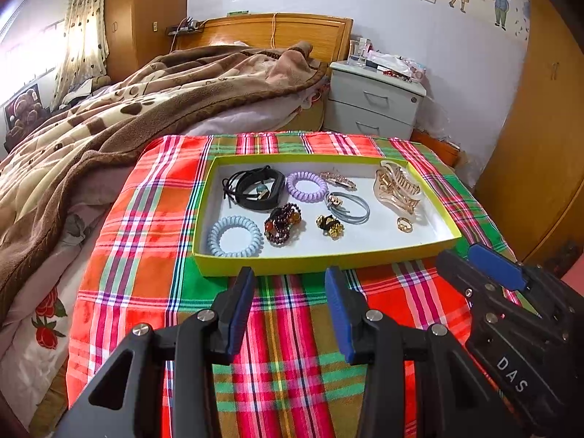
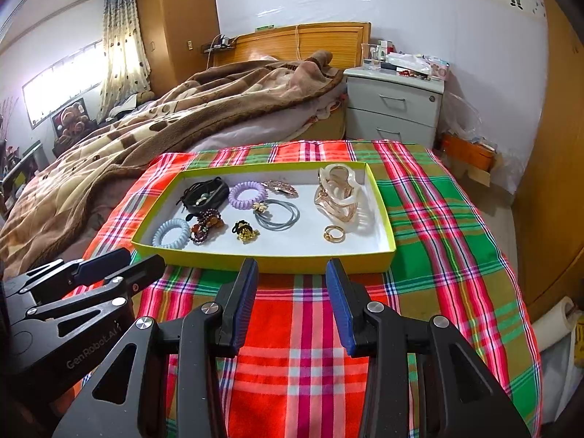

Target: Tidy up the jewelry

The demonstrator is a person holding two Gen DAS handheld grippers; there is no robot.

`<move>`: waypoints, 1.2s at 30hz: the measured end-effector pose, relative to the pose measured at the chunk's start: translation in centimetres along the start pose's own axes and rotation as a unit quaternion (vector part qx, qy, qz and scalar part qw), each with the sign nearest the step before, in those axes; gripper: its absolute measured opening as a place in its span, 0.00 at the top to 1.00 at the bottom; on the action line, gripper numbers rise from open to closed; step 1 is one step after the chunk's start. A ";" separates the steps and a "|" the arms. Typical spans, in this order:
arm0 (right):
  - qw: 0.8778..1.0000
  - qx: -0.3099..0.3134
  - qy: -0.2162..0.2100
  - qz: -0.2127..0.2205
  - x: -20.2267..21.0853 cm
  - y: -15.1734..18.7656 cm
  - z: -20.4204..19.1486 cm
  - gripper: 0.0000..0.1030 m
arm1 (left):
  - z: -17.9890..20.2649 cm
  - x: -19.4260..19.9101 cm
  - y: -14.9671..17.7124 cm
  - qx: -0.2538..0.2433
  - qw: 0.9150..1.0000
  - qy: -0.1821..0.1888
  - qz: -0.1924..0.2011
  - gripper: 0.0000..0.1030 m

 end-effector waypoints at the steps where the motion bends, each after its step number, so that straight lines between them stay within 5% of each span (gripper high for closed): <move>1: 1.000 0.000 0.001 0.001 0.0 0.0 0.0 0.61 | 0.0 0.0 0.2 0.001 1.000 -0.001 -0.002 0.59; 36: 1.000 -0.007 0.005 0.005 0.9 0.1 0.4 0.61 | -0.2 0.8 0.6 0.001 1.000 -0.017 -0.011 0.59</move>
Point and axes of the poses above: each gripper's, at about its wrist camera, not at the fingertips, and x roughly against the way its jaws point, z to its right, y to its underside, the point moved 8 cm from there along -x, roughly the way its jaws point, and after that the axes turned 14 degrees about z, right-handed, at the moved point
